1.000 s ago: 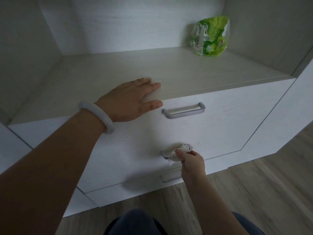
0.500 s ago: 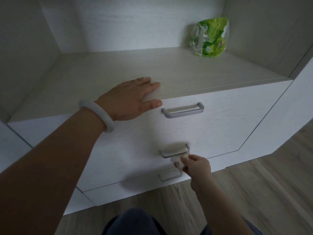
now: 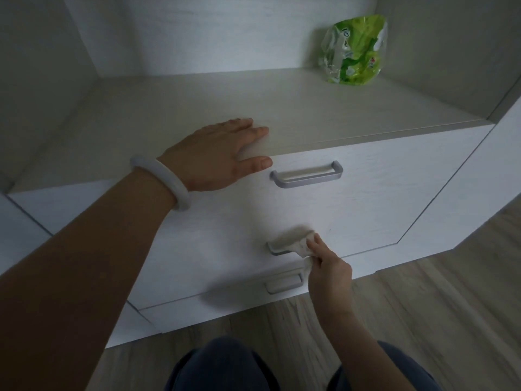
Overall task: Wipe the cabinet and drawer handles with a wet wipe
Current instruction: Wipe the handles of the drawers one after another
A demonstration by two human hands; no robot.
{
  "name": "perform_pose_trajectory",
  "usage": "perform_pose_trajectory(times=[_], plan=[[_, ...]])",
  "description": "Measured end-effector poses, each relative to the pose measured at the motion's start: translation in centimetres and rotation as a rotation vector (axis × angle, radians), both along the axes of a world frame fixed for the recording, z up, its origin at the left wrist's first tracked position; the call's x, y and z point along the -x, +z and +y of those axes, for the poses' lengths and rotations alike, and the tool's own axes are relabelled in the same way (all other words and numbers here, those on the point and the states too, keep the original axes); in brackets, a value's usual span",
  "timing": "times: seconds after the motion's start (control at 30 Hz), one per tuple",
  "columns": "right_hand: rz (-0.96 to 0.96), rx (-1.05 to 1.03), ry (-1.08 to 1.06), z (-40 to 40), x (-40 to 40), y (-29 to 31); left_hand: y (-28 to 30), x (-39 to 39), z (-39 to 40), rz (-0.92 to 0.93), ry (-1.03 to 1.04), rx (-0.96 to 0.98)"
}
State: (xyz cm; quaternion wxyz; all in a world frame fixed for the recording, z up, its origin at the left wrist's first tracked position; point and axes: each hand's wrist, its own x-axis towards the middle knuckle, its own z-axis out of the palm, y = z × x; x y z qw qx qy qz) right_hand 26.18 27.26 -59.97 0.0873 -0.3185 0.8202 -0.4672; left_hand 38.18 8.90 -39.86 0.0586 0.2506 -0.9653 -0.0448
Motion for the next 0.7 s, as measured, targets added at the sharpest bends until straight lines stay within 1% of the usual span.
perform_pose_trajectory(times=[0.07,0.17,0.2,0.3,0.4,0.47,0.53,0.6,0.7], plan=[[0.06,-0.048,0.015,0.7,0.8,0.2,-0.1,0.0,-0.1,-0.002,-0.002,0.01],[0.099,-0.03,-0.09,0.6,2.1,0.3,-0.1,0.1,-0.1,0.001,-0.001,0.013],[0.106,-0.046,-0.073,0.3,1.8,0.2,-0.1,0.1,0.0,0.003,0.0,0.01],[0.212,-0.158,0.117,-0.6,-0.8,-1.4,0.1,0.0,0.0,-0.001,0.001,0.001],[0.253,-0.168,0.146,-0.3,-0.4,-1.0,0.0,0.0,0.0,-0.004,0.007,0.002],[0.183,-0.111,0.083,0.2,0.8,-0.1,0.0,0.1,0.1,0.001,0.005,0.001],[0.06,-0.014,0.029,0.2,1.0,0.5,0.1,0.0,0.1,0.002,0.005,0.005],[-0.028,0.032,0.063,-0.2,-0.5,0.5,0.2,-0.1,0.1,0.005,0.005,0.007],[-0.061,0.057,0.091,-0.3,-1.5,0.1,0.2,-0.1,0.2,-0.007,0.008,0.005]])
